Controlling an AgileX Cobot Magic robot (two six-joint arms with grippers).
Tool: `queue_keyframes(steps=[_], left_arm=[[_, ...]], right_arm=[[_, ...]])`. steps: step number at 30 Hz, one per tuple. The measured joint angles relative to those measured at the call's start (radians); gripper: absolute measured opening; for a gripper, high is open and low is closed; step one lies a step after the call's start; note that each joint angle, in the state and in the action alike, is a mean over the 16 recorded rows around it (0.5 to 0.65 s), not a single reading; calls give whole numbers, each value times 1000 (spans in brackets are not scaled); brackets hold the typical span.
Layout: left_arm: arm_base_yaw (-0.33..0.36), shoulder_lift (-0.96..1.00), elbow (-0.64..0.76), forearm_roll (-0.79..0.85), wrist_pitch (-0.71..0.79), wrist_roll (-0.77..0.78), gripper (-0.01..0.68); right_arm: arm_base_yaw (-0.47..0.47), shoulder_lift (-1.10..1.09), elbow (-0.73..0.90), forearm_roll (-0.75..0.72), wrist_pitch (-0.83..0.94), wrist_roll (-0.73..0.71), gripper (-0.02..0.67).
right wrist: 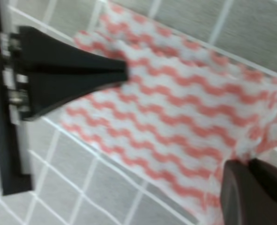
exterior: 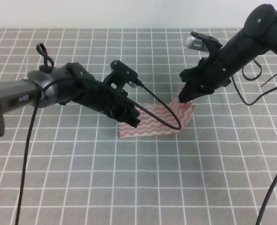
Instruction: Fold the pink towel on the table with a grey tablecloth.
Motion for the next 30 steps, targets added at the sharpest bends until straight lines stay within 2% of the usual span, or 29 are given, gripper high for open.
queue_keyframes(steps=[7,23,30], left_arm=[[0,-5,-31,5,15,-4,17],[48,-133,-63,12,15,-13,248],[86,-201,-62,15,31,-32,251]], right_arm=[[1,0,0,58,-3,-29,-15],[25,0,0,133,-22,-72,-15],[66,10,0,151,-58,-78,-15]])
